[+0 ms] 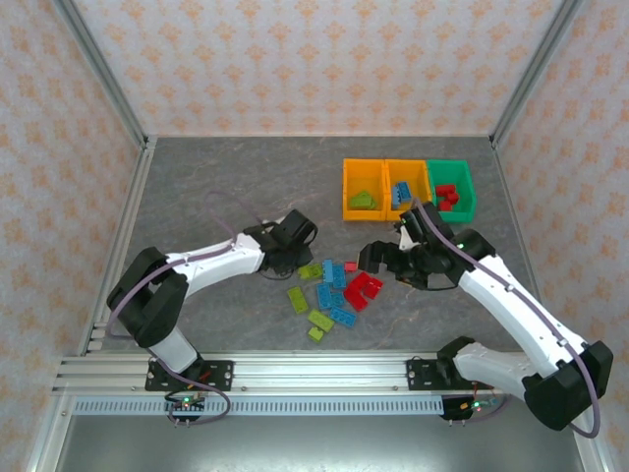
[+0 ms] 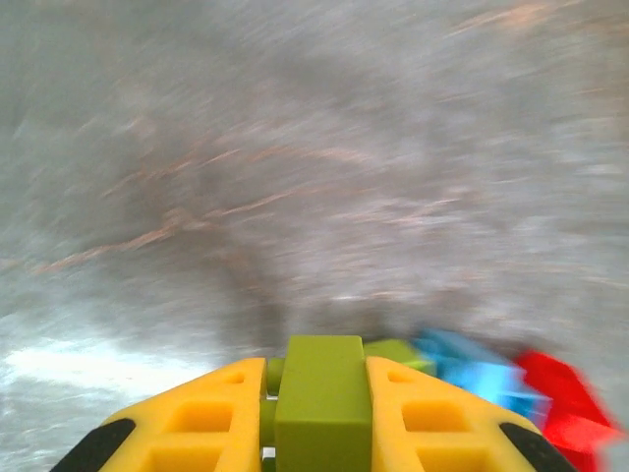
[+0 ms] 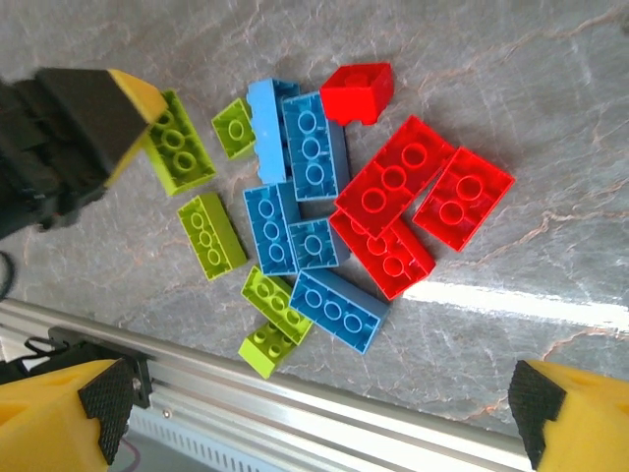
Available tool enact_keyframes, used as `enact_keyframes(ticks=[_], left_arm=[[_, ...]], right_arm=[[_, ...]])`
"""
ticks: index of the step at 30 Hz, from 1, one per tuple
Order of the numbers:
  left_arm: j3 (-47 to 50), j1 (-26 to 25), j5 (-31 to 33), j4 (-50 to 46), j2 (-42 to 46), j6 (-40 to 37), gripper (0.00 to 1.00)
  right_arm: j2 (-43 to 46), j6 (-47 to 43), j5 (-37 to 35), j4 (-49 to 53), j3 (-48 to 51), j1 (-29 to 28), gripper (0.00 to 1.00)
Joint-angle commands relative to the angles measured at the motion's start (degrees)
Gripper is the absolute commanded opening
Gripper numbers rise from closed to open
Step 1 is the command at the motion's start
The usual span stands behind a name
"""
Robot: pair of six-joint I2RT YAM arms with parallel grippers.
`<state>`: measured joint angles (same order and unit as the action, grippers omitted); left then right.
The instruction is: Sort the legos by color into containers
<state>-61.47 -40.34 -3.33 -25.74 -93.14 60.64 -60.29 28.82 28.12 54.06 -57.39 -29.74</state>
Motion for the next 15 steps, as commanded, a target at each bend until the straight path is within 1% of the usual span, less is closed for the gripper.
enact_keyframes(ticks=[1,3,6,8,10,11,13,15], left_arm=[[-12.7,-2.27,5.63,-2.32,0.82,-10.89,0.08],[-19.6,-2.81,7.02,-3.44,-2.84,-14.07,0.08],[-29.19,-2.76,9.82,-2.64,-9.65,-19.61,0.07],[-37.35,-2.77,12.2,-2.36,-15.21,-25.72,0.05],[-44.72,-2.72,14.66,-2.24,-21.46,-29.64,0.05],[-48.9,-2.6,15.75,-2.28,-24.51,-33.0,0.05],[-56.79,-2.11,17.08,-3.38,-30.55,-35.7,0.05],[-64.36,-1.19,16.61,-4.7,-36.47,-36.8,0.06]], right_arm=[[2.25,2.3,-5.61,-0.87,-0.8,-0.35,1.0],[3.1,3.35,-7.37,-1.06,-0.71,-0.32,0.99],[4.48,4.94,-8.38,-1.33,-0.62,-0.32,0.99],[5.93,5.69,-8.93,-1.2,-0.37,-0.34,0.99],[7.61,6.35,-10.58,-0.65,0.25,-0.32,0.99],[8.54,6.55,-11.75,-0.29,0.64,-0.32,0.99],[10.17,6.95,-12.98,0.38,1.22,-0.37,0.99],[11.42,7.3,-13.43,0.87,1.53,-0.34,0.99]])
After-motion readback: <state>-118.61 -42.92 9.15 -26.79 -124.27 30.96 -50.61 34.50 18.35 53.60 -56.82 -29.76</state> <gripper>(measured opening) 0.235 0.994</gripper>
